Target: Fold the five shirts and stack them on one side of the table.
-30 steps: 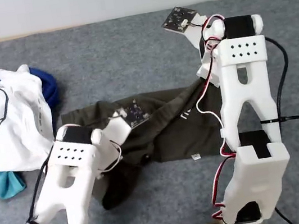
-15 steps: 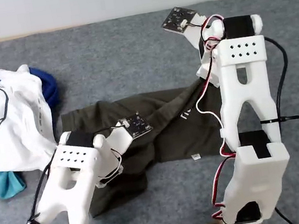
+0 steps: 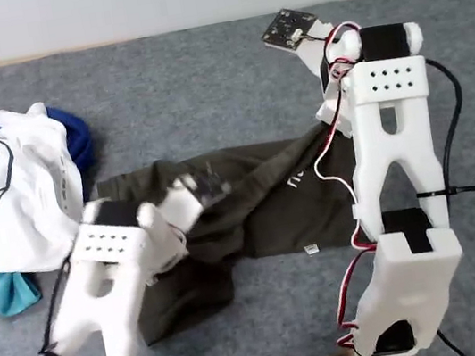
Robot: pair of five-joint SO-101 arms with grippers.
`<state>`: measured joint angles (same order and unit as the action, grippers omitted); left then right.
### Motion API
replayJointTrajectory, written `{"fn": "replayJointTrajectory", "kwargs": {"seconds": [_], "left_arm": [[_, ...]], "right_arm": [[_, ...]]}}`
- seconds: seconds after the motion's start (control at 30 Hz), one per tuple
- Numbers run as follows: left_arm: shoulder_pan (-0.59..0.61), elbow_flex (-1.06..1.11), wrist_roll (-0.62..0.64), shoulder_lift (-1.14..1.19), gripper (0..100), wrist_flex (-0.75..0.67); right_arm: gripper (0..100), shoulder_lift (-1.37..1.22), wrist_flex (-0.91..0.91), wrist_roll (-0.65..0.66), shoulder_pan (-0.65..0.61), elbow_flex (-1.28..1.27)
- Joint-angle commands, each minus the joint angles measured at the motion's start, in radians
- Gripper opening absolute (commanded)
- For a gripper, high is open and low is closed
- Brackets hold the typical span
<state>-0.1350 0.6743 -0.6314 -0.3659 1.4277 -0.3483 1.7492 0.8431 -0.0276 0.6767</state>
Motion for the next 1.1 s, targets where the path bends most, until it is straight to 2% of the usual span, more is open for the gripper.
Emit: {"fn": "replayJointTrajectory", "kwargs": {"seconds": [0.0,0.23,0.57,0.73,1.07], "left_arm": [[0.064,-0.208,-0.008,-0.011,0,0.075],[0.123,-0.535,0.028,-0.002,0,0.146],[0.216,-0.618,0.048,0.031,0,-0.161],[0.218,-0.719,0.049,0.161,0,-0.192],[0.210,-1.115,0.049,0.482,0,-0.158]], "right_arm": [[0.9,0.104,0.033,-0.008,0.008,0.014],[0.9,0.163,-0.001,-0.014,0.010,0.014],[0.9,0.148,-0.237,-0.012,0.038,0.012],[0.9,0.111,-0.334,-0.011,0.054,0.012],[0.9,0.051,-0.604,0.052,0.068,0.014]]}}
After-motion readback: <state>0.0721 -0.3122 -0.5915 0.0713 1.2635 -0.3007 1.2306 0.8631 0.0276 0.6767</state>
